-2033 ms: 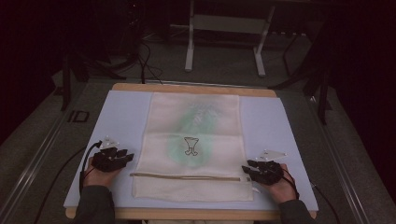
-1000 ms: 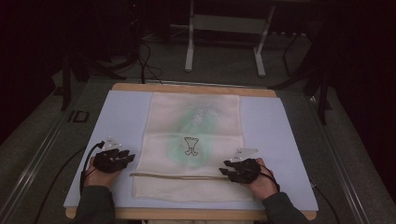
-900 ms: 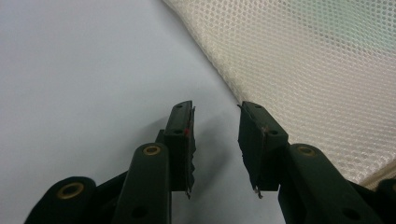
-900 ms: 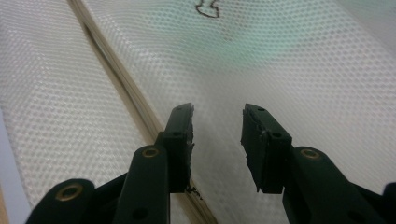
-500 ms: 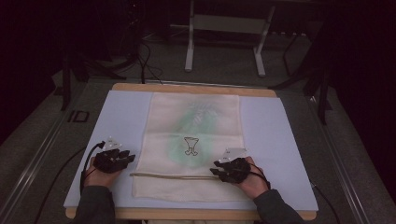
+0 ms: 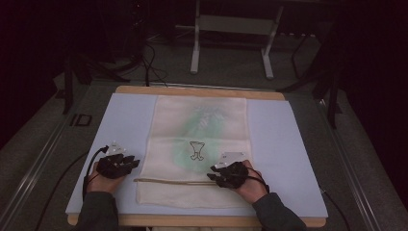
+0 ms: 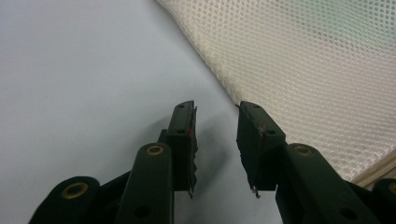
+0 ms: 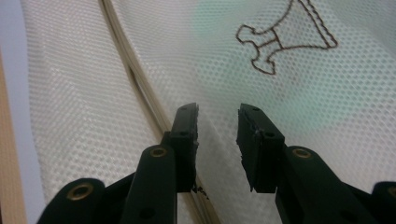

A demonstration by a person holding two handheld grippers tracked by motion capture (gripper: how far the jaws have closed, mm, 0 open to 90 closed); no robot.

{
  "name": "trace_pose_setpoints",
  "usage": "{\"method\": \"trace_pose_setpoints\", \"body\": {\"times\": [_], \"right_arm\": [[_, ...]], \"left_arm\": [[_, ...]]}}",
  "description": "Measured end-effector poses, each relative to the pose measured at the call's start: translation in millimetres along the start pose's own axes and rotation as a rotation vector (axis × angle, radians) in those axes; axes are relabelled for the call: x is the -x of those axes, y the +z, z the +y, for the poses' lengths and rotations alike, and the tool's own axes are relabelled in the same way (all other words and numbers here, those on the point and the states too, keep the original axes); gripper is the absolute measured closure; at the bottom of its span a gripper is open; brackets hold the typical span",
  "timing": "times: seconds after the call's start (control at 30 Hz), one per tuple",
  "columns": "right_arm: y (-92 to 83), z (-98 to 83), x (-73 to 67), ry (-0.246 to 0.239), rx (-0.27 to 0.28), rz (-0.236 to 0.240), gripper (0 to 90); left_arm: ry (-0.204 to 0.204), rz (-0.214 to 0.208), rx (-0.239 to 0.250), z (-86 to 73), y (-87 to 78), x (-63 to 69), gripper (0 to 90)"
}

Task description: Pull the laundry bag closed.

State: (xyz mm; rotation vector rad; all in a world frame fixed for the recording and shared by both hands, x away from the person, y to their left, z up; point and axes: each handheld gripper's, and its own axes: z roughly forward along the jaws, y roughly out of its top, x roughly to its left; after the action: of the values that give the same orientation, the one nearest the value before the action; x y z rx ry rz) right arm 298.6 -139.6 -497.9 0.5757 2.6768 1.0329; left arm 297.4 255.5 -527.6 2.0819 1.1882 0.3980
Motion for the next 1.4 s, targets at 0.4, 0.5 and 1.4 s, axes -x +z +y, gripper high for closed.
{"method": "trace_pose_setpoints", "body": {"times": [0.4, 0.5, 1.4], "right_arm": [[10.4, 12.3, -9.4, -0.035, -0.007, 0.024, 68.8], [12.1, 15.0, -11.4, -0.043, -0.011, 0.03, 68.7], [31.9, 45.8, -31.6, -0.094, -0.005, 0.092, 67.3]], "left_arm": [[-0.001, -0.01, 0.002, -0.1, -0.5, -0.4, 66.7], [0.0, -0.014, 0.001, 0.2, -0.1, 0.2, 66.7], [0.003, -0.032, 0.004, 0.1, -0.8, 0.2, 67.2]]}}
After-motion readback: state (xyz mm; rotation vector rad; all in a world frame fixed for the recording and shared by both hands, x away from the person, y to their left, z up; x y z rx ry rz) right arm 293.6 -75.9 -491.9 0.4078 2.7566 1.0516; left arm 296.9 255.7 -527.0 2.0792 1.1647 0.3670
